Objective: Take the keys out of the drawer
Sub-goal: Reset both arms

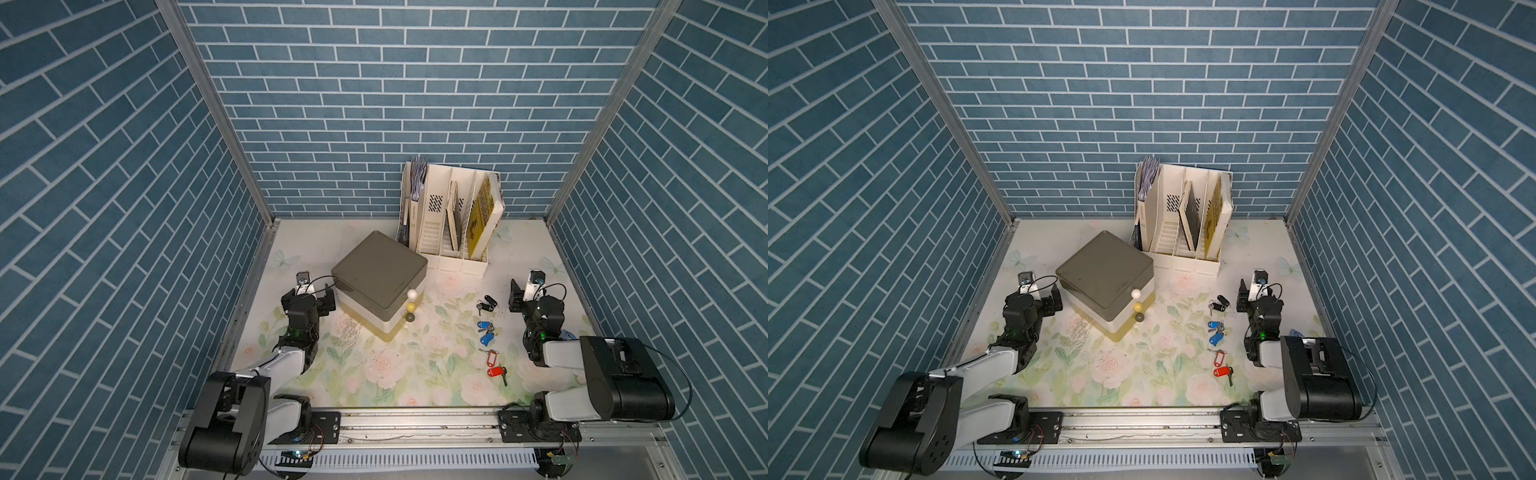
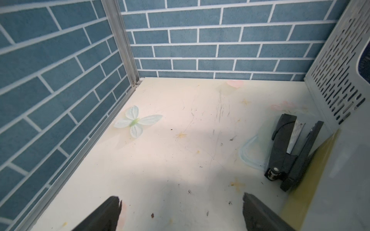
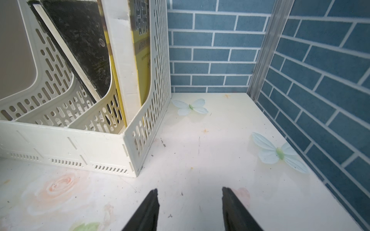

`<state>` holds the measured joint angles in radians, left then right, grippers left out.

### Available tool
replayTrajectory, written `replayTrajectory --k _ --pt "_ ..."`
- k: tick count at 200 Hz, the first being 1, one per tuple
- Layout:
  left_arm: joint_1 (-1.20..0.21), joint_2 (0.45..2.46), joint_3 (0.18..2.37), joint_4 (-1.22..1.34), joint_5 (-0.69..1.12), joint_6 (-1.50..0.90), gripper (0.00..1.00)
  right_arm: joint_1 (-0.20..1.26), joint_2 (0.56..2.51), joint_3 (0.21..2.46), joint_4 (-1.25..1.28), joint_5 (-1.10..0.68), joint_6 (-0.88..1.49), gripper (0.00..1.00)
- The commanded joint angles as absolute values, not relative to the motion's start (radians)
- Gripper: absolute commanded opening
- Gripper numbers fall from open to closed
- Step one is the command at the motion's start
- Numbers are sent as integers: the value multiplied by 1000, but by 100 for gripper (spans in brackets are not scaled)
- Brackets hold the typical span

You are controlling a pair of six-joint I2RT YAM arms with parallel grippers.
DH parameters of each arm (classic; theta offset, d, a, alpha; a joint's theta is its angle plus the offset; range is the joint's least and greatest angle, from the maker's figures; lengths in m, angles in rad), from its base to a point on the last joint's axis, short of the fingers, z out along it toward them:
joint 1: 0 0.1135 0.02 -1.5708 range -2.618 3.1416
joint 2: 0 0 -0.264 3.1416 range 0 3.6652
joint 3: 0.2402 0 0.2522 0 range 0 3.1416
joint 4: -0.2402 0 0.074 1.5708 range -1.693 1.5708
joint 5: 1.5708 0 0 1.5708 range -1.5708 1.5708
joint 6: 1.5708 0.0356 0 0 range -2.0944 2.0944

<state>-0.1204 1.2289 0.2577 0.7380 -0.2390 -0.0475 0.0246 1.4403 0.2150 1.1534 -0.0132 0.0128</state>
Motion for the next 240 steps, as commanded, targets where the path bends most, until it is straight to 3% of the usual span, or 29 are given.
replayTrajectory --k 1,17,64,122,133,240 --pt "-100 1279 272 931 -163 12 100 21 1482 176 1322 -44 -30 52" --pt "-93 1325 272 996 -137 46 100 20 1532 166 1389 -61 -34 53" --pt "-63 1474 198 1256 -101 16 100 20 1536 222 1285 -44 -35 57" --pt "-36 1499 236 1203 -111 -17 100 22 1537 228 1272 -38 -35 85" --pt "-37 1498 238 1197 -106 -15 100 21 1535 226 1273 -40 -35 100" --pt "-37 1500 244 1194 -100 -13 100 22 1534 224 1276 -41 -35 100"
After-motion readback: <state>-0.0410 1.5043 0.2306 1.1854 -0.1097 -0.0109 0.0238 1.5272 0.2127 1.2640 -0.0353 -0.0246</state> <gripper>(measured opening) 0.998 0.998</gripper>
